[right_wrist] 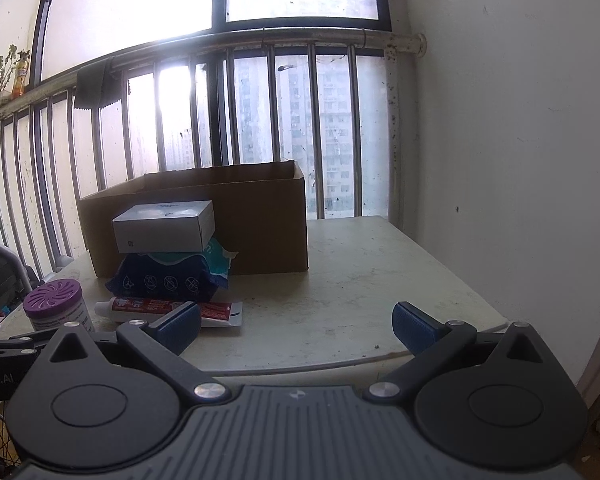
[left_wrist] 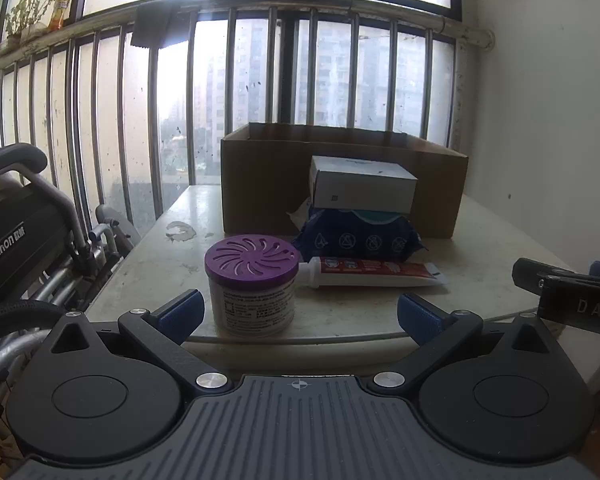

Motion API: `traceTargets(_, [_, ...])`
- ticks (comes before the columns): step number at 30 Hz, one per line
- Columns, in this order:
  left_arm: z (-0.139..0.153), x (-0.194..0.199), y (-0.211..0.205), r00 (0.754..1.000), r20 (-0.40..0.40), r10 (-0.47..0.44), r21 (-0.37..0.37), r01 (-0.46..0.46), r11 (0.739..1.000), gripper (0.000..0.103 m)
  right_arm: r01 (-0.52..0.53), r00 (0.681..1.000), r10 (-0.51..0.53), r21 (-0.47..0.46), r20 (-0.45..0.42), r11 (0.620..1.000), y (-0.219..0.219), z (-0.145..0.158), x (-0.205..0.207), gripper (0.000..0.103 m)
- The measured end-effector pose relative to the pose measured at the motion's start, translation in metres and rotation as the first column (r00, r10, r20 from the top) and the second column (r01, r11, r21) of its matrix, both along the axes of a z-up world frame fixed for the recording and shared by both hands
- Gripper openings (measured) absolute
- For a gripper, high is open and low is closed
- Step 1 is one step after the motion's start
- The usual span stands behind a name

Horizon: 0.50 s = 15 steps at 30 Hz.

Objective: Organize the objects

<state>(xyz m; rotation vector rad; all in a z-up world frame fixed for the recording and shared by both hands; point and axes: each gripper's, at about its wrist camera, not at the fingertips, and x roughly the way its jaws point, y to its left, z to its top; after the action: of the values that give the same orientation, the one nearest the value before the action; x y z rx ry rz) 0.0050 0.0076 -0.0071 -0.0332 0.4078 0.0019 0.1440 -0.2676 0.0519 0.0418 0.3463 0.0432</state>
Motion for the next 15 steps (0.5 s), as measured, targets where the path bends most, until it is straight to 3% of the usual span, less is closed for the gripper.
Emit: traceTargets(15, [0.0, -0.0001, 0.0, 1.0, 0.006, 0.018, 0.013, -0.018, 1.0, 0.103, 0.022, 1.0, -0.021, -0.014, 0.005, 1.0, -0.0043, 0.0002, -0.0014, 0.103])
